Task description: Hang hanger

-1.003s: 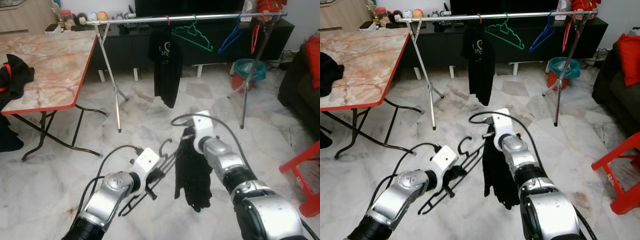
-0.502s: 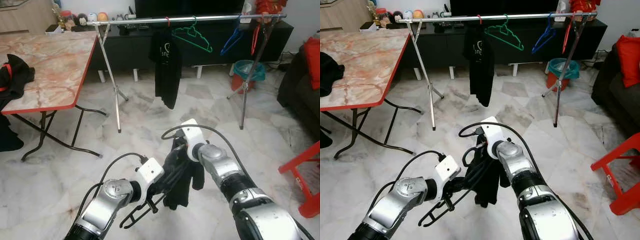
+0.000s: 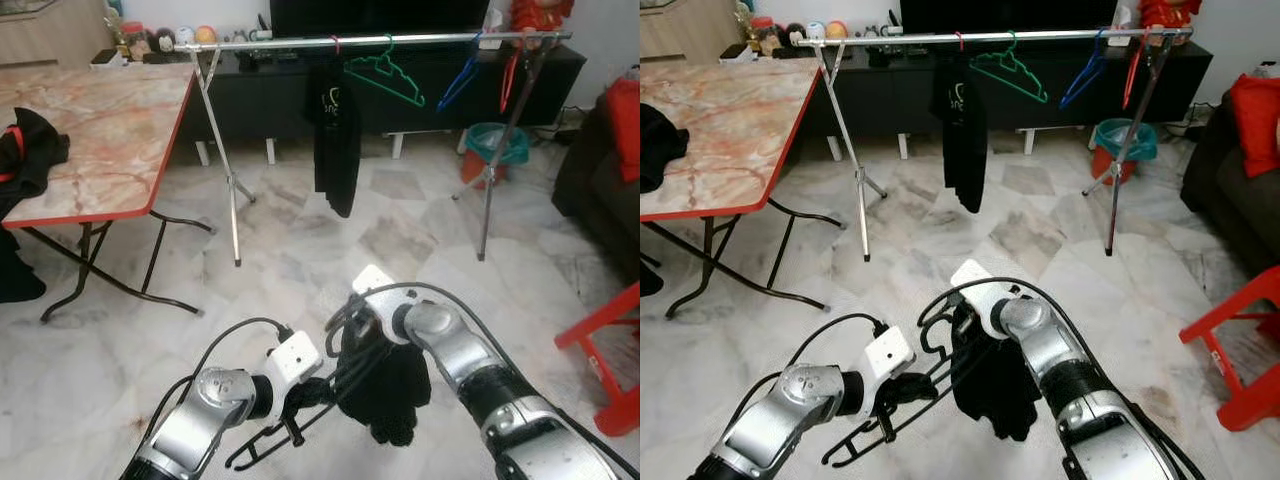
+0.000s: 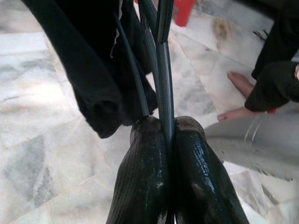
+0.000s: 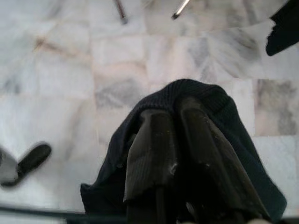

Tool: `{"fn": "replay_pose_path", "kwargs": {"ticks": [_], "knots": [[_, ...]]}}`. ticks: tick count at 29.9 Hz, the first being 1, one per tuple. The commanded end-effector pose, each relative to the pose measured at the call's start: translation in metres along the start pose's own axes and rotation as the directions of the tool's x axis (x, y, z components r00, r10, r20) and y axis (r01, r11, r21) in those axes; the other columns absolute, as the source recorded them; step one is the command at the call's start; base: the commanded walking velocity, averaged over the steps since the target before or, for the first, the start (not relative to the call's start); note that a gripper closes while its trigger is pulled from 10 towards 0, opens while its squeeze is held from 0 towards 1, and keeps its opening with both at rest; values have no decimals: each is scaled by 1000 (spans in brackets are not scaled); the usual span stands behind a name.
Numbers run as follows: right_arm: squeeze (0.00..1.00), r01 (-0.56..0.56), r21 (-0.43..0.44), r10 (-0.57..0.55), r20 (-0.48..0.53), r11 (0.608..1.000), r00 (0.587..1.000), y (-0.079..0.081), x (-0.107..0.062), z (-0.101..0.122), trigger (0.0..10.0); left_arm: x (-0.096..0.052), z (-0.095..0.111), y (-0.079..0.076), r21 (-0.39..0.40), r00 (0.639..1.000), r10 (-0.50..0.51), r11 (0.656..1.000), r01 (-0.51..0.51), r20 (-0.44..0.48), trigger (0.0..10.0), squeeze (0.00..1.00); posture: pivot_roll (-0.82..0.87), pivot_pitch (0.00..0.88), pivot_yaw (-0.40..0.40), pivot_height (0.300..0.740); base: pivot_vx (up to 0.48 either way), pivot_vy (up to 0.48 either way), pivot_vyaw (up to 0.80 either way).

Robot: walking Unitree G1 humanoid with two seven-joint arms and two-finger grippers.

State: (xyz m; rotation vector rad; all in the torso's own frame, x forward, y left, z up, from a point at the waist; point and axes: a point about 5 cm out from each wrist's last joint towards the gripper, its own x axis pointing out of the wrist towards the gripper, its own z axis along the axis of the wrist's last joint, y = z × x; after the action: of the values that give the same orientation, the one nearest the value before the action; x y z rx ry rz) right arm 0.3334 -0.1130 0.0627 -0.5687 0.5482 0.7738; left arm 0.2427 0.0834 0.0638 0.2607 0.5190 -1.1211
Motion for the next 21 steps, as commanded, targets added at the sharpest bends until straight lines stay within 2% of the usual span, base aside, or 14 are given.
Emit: {"fn": "replay_pose_path", "kwargs": {"ticks": [1, 3, 6, 9, 12, 13, 14, 16, 18, 21], "knots": [[0, -24, -102, 28, 32, 994, 999, 3, 0, 13, 10000, 0, 8, -4, 62, 999, -47, 997, 46, 12, 10000, 0, -25, 0, -9, 740, 0, 0, 0], [0, -6, -199, 0, -31, 980, 1000, -2, -3, 5, 10000, -3, 0, 1, 97, 999, -14, 995, 18, -47, 10000, 0, -25, 0, -9, 740, 0, 0, 0], [0, 14, -220, -24, -44, 975, 999, -6, -5, 3, 10000, -4, -3, 3, 102, 999, 3, 995, 2, -51, 10000, 0, -26, 0, -9, 740, 0, 0, 0], [0, -8, -222, -2, -43, 975, 999, -7, -8, 4, 10000, -5, -4, 18, 115, 989, 134, 985, -127, -56, 10000, 0, -24, 0, -10, 740, 0, 0, 0], [0, -55, -256, 46, -42, 965, 998, -5, -13, 3, 10000, -7, -2, 34, 101, 958, 286, 954, -282, -33, 10000, 0, -24, 0, -12, 740, 0, 0, 0], [0, -65, -268, 57, -37, 961, 998, -5, -14, 3, 10000, -7, -2, 35, 98, 954, 299, 951, -294, -35, 10000, 0, -23, 0, -12, 740, 0, 0, 0], [0, -70, -276, 63, -34, 959, 997, -4, -14, 3, 10000, -7, -2, 36, 97, 952, 304, 949, -299, -37, 10000, 0, -23, 0, -12, 740, 0, 0, 0], [0, -74, -269, 69, -28, 960, 997, -5, -16, 2, 10000, -6, -4, 30, 88, 969, 245, 966, -242, -35, 10000, 0, -24, 0, -11, 740, 0, 0, 0], [0, -69, -268, 64, -27, 961, 998, -8, -18, 2, 10000, -5, -5, 17, 79, 991, 132, 988, -130, -22, 10000, 0, -28, 0, -10, 740, 0, 0, 0], [0, -80, -270, 82, -5, 960, 997, -8, -20, 4, 10000, -4, -4, 8, 64, 999, 55, 996, -54, 1, 10000, 0, -29, 0, -9, 740, 0, 0, 0]]}}
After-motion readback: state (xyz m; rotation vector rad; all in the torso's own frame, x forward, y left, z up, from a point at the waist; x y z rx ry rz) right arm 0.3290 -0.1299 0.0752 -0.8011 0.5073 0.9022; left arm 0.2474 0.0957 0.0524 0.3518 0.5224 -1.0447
